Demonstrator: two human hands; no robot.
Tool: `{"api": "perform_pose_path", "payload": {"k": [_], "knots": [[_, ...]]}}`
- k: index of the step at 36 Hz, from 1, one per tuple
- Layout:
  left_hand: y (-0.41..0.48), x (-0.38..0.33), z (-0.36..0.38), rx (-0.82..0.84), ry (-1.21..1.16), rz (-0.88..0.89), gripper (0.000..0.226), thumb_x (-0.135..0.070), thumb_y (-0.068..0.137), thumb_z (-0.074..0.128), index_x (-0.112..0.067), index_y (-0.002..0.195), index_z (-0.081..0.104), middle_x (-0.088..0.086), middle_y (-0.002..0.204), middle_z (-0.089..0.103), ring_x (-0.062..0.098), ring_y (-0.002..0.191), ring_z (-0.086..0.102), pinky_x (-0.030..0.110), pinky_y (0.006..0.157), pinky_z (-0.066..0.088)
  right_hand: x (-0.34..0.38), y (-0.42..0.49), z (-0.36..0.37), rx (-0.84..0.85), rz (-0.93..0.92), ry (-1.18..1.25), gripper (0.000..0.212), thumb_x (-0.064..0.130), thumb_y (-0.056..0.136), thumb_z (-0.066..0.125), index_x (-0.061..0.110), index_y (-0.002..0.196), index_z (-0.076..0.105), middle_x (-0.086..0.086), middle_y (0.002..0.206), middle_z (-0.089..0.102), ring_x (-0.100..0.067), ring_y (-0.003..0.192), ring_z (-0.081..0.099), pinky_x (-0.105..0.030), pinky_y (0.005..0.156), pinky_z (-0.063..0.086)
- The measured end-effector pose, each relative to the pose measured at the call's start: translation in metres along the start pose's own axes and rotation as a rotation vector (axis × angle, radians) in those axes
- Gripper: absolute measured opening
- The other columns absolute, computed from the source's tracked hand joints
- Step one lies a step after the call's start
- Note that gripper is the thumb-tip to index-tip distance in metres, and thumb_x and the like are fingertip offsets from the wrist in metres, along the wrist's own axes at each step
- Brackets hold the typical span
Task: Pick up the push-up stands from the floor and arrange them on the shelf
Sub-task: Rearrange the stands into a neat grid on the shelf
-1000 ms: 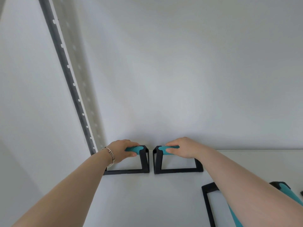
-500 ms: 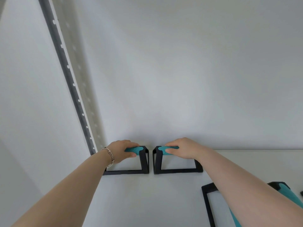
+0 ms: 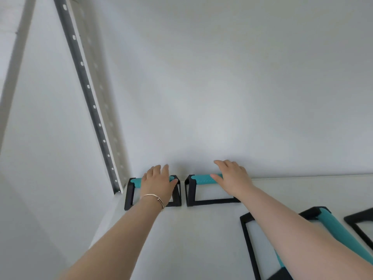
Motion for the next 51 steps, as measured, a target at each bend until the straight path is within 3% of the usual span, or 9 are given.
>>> {"api": "perform_pose_path", "payload": {"k": [5, 13, 21, 28, 34, 37, 46, 51], "knots": [[-0.049, -0.077, -0.017, -0.038, -0.107, 0.006, 0.054, -0.055, 0.096, 0.037, -0.014, 0.131, 0.041, 0.008, 0.126, 0.051, 0.029, 0.115, 0.047, 0.037, 0.092, 0.042, -0.023, -0.054, -0.043, -0.15, 0.1, -0.092, 0.058, 0.054, 0.095, 0.041, 0.024, 0.143, 0.034, -0.001, 0.134, 0.049, -0.025, 0.121, 0.044, -0.038, 0.099, 0.036], [-0.118, -0.201, -0.021, 0.13, -0.192, 0.176, 0.064, -0.064, 0.093, 0.032, -0.01, 0.124, 0.043, 0.011, 0.124, 0.052, 0.03, 0.114, 0.048, 0.039, 0.095, 0.043, -0.105, -0.156, -0.092, -0.151, 0.382, -0.121, 0.068, 0.061, 0.093, 0.038, 0.025, 0.149, 0.023, -0.003, 0.143, 0.042, -0.027, 0.127, 0.04, -0.041, 0.099, 0.037], [-0.14, -0.26, 0.008, 0.404, -0.29, 0.0, 0.083, -0.068, 0.084, 0.05, -0.001, 0.131, 0.037, 0.016, 0.131, 0.05, 0.031, 0.118, 0.054, 0.039, 0.099, 0.046, -0.164, -0.217, -0.083, -0.015, 0.624, -0.053, 0.063, 0.058, 0.091, 0.045, 0.018, 0.138, 0.032, -0.009, 0.131, 0.044, -0.032, 0.117, 0.045, -0.042, 0.089, 0.046], [-0.148, -0.274, 0.022, 0.4, -0.312, -0.116, 0.08, -0.058, 0.077, 0.068, -0.003, 0.125, 0.035, 0.012, 0.121, 0.058, 0.028, 0.109, 0.06, 0.034, 0.084, 0.049, -0.186, -0.223, -0.059, 0.103, 0.644, 0.197, 0.059, 0.055, 0.086, 0.057, 0.01, 0.119, 0.039, -0.007, 0.1, 0.056, -0.027, 0.091, 0.061, -0.036, 0.071, 0.051], [-0.153, -0.276, 0.024, 0.348, -0.31, -0.189, 0.077, -0.057, 0.079, 0.068, -0.004, 0.123, 0.035, 0.015, 0.12, 0.058, 0.029, 0.107, 0.061, 0.036, 0.086, 0.05, -0.195, -0.217, -0.048, 0.095, 0.613, 0.179, 0.058, 0.056, 0.083, 0.062, 0.012, 0.114, 0.039, -0.005, 0.098, 0.061, -0.026, 0.086, 0.059, -0.033, 0.064, 0.042], [-0.152, -0.275, 0.024, 0.345, -0.305, -0.21, 0.072, -0.049, 0.082, 0.07, -0.004, 0.125, 0.035, 0.015, 0.122, 0.058, 0.03, 0.109, 0.061, 0.035, 0.087, 0.05, -0.199, -0.213, -0.044, 0.089, 0.592, 0.184, 0.054, 0.052, 0.084, 0.063, 0.012, 0.112, 0.039, -0.001, 0.086, 0.051, -0.023, 0.077, 0.052, -0.032, 0.062, 0.041], [-0.15, -0.236, 0.003, 0.269, -0.151, -0.102, 0.047, -0.041, 0.09, 0.062, -0.01, 0.121, 0.042, 0.008, 0.114, 0.059, 0.025, 0.1, 0.061, 0.033, 0.078, 0.049, -0.184, -0.202, -0.043, 0.11, 0.396, 0.228, 0.047, 0.057, 0.086, 0.057, 0.013, 0.097, 0.044, -0.001, 0.082, 0.054, -0.024, 0.074, 0.057, -0.032, 0.058, 0.041], [-0.148, -0.182, -0.02, 0.24, -0.103, -0.003, 0.037, -0.036, 0.089, 0.063, -0.022, 0.122, 0.052, -0.002, 0.106, 0.058, 0.017, 0.091, 0.059, 0.032, 0.082, 0.052, -0.155, -0.189, -0.051, 0.087, 0.27, 0.3, 0.044, 0.059, 0.086, 0.053, 0.015, 0.091, 0.05, -0.002, 0.079, 0.058, -0.023, 0.07, 0.058, -0.033, 0.058, 0.041]]}}
Point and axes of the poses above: each hand's wrist, its own y-axis towards the middle knuckle, its own z-axis out of the palm, x = y × z, the point moved 6 cm from there along y, towards the middle knuckle
